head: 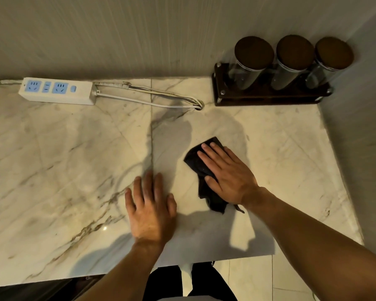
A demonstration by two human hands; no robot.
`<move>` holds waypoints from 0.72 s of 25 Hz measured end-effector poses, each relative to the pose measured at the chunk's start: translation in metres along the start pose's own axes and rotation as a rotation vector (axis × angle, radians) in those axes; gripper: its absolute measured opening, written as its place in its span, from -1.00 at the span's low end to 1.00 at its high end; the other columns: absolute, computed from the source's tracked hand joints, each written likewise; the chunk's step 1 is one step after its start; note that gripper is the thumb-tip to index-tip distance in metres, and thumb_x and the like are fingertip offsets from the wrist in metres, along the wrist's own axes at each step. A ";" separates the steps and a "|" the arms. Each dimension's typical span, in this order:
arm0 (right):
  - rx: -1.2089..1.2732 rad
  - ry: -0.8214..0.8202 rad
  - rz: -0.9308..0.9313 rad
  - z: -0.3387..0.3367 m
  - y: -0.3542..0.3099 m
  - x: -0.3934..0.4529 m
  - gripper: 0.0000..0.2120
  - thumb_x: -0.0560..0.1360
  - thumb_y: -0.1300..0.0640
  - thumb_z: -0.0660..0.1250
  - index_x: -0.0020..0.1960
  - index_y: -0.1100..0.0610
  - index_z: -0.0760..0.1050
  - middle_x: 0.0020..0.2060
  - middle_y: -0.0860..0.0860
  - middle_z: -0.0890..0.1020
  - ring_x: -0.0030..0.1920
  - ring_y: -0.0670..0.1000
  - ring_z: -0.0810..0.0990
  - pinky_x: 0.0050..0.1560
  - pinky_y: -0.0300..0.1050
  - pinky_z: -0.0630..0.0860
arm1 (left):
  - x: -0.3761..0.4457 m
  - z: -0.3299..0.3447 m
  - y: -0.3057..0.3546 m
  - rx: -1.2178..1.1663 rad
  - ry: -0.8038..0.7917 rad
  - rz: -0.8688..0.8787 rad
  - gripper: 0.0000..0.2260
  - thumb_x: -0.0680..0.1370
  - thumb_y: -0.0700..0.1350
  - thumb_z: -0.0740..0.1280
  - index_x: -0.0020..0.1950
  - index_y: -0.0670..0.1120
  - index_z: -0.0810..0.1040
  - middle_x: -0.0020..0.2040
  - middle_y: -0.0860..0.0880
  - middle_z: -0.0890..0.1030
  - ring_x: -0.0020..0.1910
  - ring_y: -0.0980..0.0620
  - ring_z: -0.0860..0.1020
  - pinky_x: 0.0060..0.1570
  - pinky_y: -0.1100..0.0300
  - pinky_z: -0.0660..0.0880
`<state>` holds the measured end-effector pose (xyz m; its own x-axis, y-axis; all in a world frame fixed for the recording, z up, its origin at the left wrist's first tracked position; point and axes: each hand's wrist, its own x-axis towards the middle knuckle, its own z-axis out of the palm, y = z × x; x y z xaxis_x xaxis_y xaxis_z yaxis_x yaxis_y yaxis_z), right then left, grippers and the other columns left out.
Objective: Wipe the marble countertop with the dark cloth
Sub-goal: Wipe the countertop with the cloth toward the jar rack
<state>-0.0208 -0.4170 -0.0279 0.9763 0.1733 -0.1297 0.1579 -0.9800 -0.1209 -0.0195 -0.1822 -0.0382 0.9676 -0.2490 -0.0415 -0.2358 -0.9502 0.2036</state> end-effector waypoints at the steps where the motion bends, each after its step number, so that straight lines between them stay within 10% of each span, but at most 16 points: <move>1: -0.002 0.001 0.015 -0.001 0.002 0.005 -0.39 0.55 -0.11 0.02 0.55 0.09 0.04 0.54 0.05 0.08 0.53 0.04 -0.03 0.49 0.05 0.02 | 0.000 0.000 0.000 0.002 0.001 0.000 -0.48 0.52 0.05 0.19 0.43 -0.14 0.36 0.45 -0.19 0.35 0.45 -0.25 0.21 0.39 -0.26 0.12; 18: 0.168 0.169 0.790 0.000 0.003 0.079 -0.41 0.59 -0.10 -0.09 0.55 0.10 -0.09 0.56 0.09 0.00 0.53 0.09 -0.10 0.50 0.07 -0.12 | 0.001 -0.003 0.001 0.049 -0.080 -0.018 -0.44 0.52 0.11 0.11 0.47 -0.11 0.29 0.47 -0.17 0.32 0.47 -0.24 0.19 0.42 -0.22 0.10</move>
<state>0.0573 -0.4063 -0.0388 0.8015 -0.5913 -0.0895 -0.5959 -0.7769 -0.2033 -0.0182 -0.1824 -0.0351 0.9619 -0.2439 -0.1235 -0.2242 -0.9622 0.1544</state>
